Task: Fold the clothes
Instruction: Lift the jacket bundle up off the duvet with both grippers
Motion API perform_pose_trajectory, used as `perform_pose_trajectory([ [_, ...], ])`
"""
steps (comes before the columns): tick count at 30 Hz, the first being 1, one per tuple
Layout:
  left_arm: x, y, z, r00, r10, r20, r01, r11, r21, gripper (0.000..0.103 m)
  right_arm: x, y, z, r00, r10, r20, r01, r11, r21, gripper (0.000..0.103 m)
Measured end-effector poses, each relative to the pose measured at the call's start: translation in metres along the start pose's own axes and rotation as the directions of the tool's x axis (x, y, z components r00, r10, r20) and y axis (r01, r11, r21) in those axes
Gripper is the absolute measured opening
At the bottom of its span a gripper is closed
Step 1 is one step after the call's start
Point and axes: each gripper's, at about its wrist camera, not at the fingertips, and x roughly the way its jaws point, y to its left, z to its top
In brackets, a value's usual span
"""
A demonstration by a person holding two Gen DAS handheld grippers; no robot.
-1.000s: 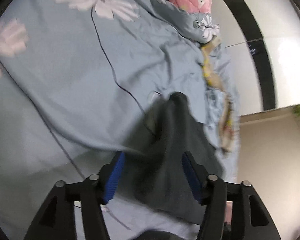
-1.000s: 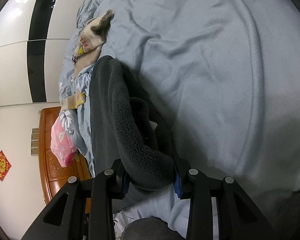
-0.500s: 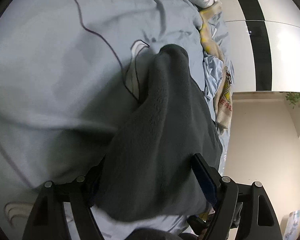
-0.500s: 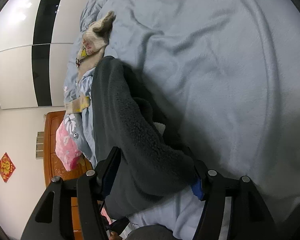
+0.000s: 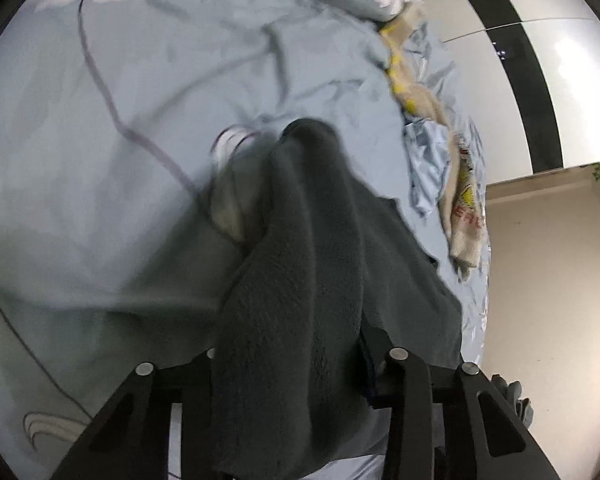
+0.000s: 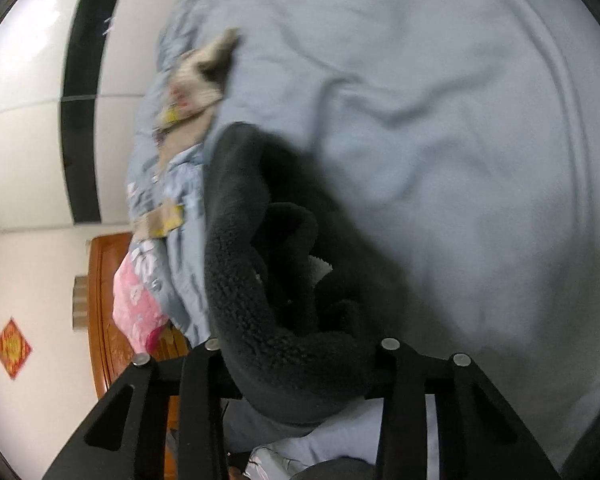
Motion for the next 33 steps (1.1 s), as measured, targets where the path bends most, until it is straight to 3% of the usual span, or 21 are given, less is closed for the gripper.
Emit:
perform_pose_trajectory([
  [8,-0.080,-0.097,0.008,0.989,-0.119,0.085,0.102,0.979,0.178,0.036,-0.061,0.096,0.016,0.994,0.108,-0.012,-0.109,0.976,-0.187,0.036],
  [12,-0.112,-0.147,0.001,0.977,-0.192,0.095,0.161,0.951,0.265,0.035,-0.110,0.127,0.024,0.988,0.152,-0.008,-0.150,0.957,-0.248,0.036],
  [17,-0.126,-0.233,-0.010,0.957,-0.283,0.062,0.240,0.895,0.377,0.033,-0.183,0.157,0.049,0.981,0.189,0.041,-0.165,0.930,-0.328,0.036],
  [21,-0.129,-0.320,-0.032,0.929,-0.370,0.016,0.320,0.823,0.470,0.032,-0.265,0.177,0.080,0.964,0.237,0.123,-0.172,0.903,-0.393,0.035],
  [27,-0.114,-0.456,-0.095,0.859,-0.496,-0.126,0.469,0.666,0.580,0.030,-0.416,0.182,0.132,0.912,0.268,0.309,-0.097,0.875,-0.473,0.035],
  [29,-0.096,-0.492,-0.124,0.833,-0.525,-0.176,0.513,0.612,0.602,0.019,-0.464,0.176,0.151,0.888,0.257,0.382,-0.046,0.875,-0.483,0.035],
  [31,-0.076,-0.520,-0.152,0.811,-0.541,-0.224,0.548,0.566,0.616,0.016,-0.498,0.164,0.168,0.871,0.247,0.425,-0.007,0.870,-0.493,0.035],
  [33,-0.046,-0.535,-0.180,0.822,-0.500,-0.274,0.548,0.559,0.623,0.016,-0.522,0.138,0.186,0.864,0.231,0.447,0.016,0.875,-0.484,0.036],
])
